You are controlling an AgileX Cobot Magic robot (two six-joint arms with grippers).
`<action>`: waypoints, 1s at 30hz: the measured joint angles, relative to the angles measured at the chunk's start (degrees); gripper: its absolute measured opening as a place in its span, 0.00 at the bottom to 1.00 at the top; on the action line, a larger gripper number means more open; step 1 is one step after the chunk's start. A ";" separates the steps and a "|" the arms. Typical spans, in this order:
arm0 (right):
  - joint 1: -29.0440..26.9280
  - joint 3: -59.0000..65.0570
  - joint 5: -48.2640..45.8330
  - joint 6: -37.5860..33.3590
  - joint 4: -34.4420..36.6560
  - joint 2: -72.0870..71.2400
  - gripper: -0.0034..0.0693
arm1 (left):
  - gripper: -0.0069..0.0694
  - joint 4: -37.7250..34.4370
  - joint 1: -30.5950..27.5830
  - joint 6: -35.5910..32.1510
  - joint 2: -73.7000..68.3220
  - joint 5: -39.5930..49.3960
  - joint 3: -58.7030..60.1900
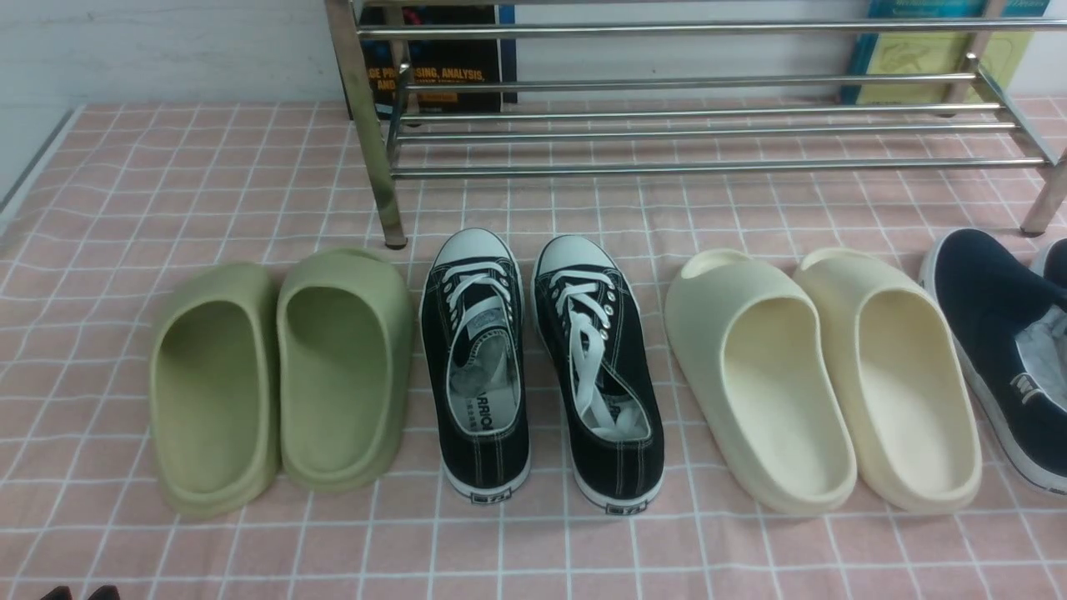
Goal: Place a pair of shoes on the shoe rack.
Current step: Use the right arm to grab the shoe closest to it
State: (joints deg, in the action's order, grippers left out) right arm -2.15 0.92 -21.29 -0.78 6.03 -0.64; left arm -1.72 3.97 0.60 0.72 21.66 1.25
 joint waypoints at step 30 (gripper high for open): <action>0.00 0.47 17.16 0.00 -1.99 0.00 0.38 | 0.40 0.00 0.00 0.00 0.00 0.00 0.00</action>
State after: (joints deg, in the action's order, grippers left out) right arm -2.15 1.39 -4.13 -0.78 4.04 -0.64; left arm -1.72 3.97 0.60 0.72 21.66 1.25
